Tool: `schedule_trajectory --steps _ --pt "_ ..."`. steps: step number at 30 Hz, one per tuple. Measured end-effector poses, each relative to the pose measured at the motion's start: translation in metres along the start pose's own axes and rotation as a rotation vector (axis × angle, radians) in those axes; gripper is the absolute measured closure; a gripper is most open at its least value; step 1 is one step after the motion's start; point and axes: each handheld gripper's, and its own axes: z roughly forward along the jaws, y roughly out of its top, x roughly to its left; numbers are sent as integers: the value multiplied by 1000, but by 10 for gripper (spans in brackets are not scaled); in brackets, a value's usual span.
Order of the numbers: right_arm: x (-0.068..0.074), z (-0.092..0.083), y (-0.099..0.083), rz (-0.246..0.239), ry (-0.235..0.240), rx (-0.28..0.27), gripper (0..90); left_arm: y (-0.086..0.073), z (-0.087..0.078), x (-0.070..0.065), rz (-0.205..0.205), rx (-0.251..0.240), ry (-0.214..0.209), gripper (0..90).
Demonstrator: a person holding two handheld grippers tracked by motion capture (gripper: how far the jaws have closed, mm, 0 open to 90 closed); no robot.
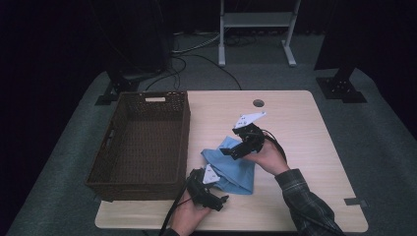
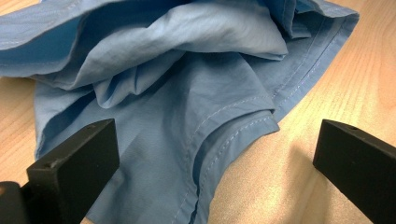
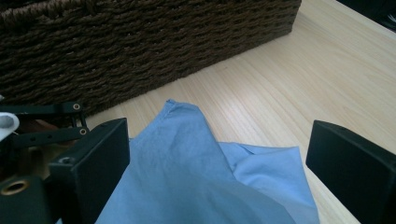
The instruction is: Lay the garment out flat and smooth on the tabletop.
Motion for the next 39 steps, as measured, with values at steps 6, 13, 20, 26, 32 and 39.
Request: schedule_trajectory --steps 6,13,20,26,32,39 --pt "1 9 6 1 16 5 56 0 0 0 0 -2 0 0" --pt "3 21 13 4 35 3 57 0 0 0 -1 -3 0 0" --pt "6 34 20 -8 33 32 57 0 0 0 2 2 0 0" --pt "7 45 25 -9 33 63 57 0 0 0 3 1 1 0" --pt "9 55 28 -10 39 85 58 0 0 0 4 0 2 0" --pt "13 66 29 -20 50 114 58 0 0 0 2 0 2 0"
